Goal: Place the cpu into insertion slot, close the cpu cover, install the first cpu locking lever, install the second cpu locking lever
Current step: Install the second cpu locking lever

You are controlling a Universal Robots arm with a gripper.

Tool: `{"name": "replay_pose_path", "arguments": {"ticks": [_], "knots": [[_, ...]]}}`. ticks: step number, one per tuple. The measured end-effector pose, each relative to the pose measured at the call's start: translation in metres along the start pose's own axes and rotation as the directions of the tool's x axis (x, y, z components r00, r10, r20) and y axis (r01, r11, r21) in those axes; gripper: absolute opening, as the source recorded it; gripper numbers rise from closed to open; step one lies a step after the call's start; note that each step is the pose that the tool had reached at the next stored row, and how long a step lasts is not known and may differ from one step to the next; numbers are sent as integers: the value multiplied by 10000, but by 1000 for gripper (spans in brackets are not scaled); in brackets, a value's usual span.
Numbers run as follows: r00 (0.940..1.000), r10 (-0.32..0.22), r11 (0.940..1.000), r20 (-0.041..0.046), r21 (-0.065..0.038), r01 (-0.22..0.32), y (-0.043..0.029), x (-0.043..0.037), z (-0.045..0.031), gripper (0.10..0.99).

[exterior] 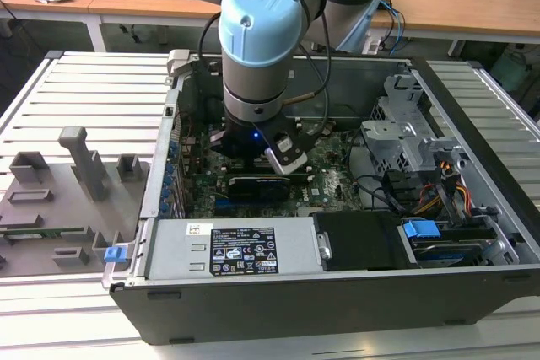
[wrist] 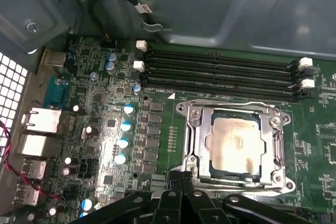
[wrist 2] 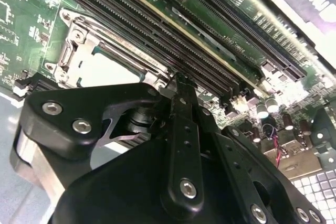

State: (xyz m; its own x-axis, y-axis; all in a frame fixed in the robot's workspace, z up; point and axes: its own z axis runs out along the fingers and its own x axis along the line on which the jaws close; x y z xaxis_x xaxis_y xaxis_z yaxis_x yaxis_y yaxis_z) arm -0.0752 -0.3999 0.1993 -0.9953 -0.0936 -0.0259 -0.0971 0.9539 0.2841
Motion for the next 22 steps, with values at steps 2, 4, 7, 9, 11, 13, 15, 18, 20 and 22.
{"name": "replay_pose_path", "arguments": {"ticks": [2,4,7,9,11,13,15,18,20,22], "knots": [[10000,4,10000,9,-77,-4,2,7,11,106],[10000,2,9999,16,-147,-2,4,14,25,106],[10000,3,9998,21,-219,-2,10,34,48,106],[10000,1,9997,27,-233,0,11,41,48,106],[10000,1,9997,28,-228,0,15,43,39,106],[10000,-1,9998,29,-215,2,14,43,38,106],[10000,1,9998,26,-208,0,11,45,43,106],[10000,0,9998,25,-192,1,-7,46,39,106],[10000,2,9998,25,-190,-1,-12,47,31,106],[10000,1,9998,27,-207,0,3,46,-19,106]]}}
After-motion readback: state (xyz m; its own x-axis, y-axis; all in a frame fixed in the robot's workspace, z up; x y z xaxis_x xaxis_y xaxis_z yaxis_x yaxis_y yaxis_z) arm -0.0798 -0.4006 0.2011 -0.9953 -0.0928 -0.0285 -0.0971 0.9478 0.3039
